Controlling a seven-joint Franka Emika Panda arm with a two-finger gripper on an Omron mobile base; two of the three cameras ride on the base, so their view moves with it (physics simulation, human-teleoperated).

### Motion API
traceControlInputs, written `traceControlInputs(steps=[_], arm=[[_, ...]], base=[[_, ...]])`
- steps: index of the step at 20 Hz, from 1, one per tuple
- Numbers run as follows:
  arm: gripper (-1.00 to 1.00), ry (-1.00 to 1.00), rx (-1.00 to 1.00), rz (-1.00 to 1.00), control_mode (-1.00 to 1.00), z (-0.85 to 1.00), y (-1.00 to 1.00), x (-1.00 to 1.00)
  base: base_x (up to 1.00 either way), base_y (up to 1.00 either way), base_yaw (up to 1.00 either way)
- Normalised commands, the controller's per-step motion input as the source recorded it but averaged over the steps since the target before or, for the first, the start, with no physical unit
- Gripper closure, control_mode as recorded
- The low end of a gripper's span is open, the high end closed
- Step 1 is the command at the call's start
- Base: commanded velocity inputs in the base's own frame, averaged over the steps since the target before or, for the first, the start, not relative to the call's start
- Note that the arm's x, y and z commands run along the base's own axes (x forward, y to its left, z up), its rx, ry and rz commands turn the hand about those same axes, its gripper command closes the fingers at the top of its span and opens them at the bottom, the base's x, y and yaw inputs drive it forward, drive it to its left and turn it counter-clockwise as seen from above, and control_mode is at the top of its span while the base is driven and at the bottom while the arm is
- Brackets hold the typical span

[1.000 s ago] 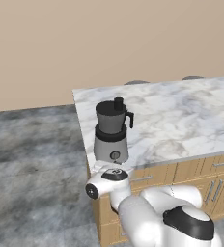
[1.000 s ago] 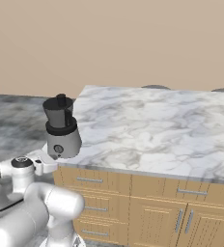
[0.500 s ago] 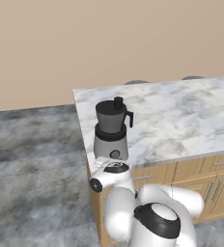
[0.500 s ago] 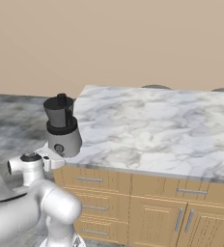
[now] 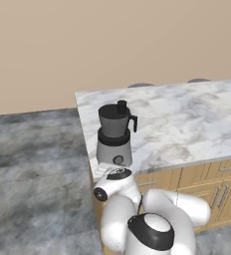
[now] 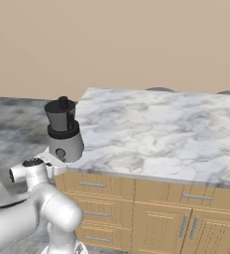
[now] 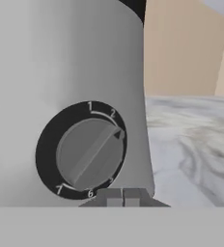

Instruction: Grab the garlic and lime from the fridge, place them in the blender, close the lid, and turn on the blender to create a marinade.

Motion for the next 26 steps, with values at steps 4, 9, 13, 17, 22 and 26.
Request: traceControlInputs(steps=[4, 9, 13, 17, 22, 26], arm=[[1.0, 0.0, 0.0, 0.06, -1.0, -0.04, 0.0, -0.03], [1.0, 0.0, 0.0, 0.09, -1.0, -0.2, 0.0, -0.02], [1.0, 0.0, 0.0, 0.03, -1.0, 0.0, 0.0, -0.03], [1.0, -0.07, 0.0, 0.0, -1.0, 0.0, 0.0, -0.15], [1.0, -0.06, 0.0, 0.0, -1.0, 0.0, 0.0, -0.08], [1.0, 0.0, 0.0, 0.0, -1.0, 0.0, 0.0, -0.22]], base=[[0.0, 0.0, 0.0], [0.0, 0.0, 0.0], [0.0, 0.0, 0.0], [0.0, 0.0, 0.0], [0.0, 0.0, 0.0], [0.0, 0.0, 0.0]])
